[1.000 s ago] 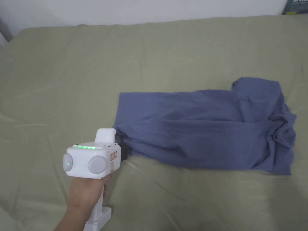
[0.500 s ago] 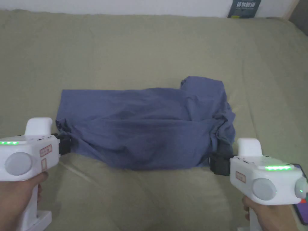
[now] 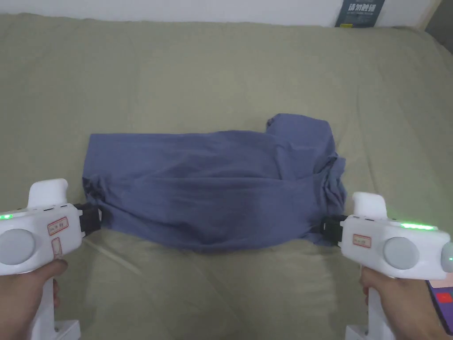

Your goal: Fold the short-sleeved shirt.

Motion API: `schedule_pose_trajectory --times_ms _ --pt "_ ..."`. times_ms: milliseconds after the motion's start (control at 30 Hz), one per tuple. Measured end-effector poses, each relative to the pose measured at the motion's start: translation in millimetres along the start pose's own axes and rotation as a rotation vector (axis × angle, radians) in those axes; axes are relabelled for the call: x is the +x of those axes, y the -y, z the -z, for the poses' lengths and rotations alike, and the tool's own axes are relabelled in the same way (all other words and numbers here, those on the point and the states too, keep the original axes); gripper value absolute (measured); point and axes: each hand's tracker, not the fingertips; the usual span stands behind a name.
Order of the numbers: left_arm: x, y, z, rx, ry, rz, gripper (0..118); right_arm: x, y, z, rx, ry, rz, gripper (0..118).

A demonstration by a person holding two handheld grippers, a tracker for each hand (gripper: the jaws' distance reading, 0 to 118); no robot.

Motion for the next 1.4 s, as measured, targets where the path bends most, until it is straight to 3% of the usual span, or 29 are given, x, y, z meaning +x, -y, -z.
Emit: schedule_pose_trajectory --times_ms 67,400,533,700,767,800,833,867,900,1000,1100,1167,1200,1233,1267,1300,1333,1400 --pt "-2 -4 -20 0.015 0.021 -0.021 9 4 -8 -16 0.015 -0.042 0.022 9" --pt "2 16 -122 0.079 0.096 -0.037 9 9 8 -123 -0.038 -0.134 -0.017 9" --pt "-1 58 -144 0.024 0.016 0.021 9 7 45 -136 -0.101 -0.095 -0.056 9" --pt "-24 127 -118 -0.124 -0.032 -0.064 9 15 99 -100 -0.177 -0.023 -0.052 9" --pt "-27 148 -108 -0.127 -0.026 -0.066 9 17 112 -89 -0.121 0.016 -0.050 9" --pt "-25 153 -107 -0.136 -0.047 -0.063 17 15 115 -92 -0.085 0.046 -0.058 21" --pt "-23 156 -107 -0.135 -0.091 -0.055 45 14 116 -96 -0.077 0.090 -0.079 47" --pt "-22 162 -115 -0.078 -0.115 -0.035 86 11 116 -106 -0.061 0.106 -0.098 82" --pt "-20 169 -130 0.022 -0.130 -0.032 114 8 119 -124 0.011 0.082 -0.089 109" --pt "-8 175 -170 0.258 -0.135 -0.004 115 -14 124 -182 0.291 -0.006 -0.099 109" --pt "4 173 -188 0.416 -0.196 0.083 115 -32 131 -207 0.488 0.024 -0.134 109" --pt "7 168 -191 0.442 -0.212 0.107 115 -40 130 -208 0.491 0.065 -0.164 109" --pt "7 163 -191 0.426 -0.209 0.115 113 -44 128 -208 0.482 0.074 -0.166 101" --pt "8 156 -187 0.403 -0.213 0.126 104 -46 129 -208 0.492 0.055 -0.167 76" --pt "7 151 -185 0.382 -0.202 0.137 76 -48 127 -206 0.514 0.045 -0.173 31" --pt "7 148 -183 0.381 -0.200 0.136 10 -52 126 -203 0.520 0.080 -0.179 0" --pt "6 142 -178 0.364 -0.215 0.131 3 -57 126 -202 0.538 0.103 -0.203 0" --pt "5 123 -171 0.358 -0.173 0.116 3 -54 122 -199 0.499 0.010 -0.175 0"
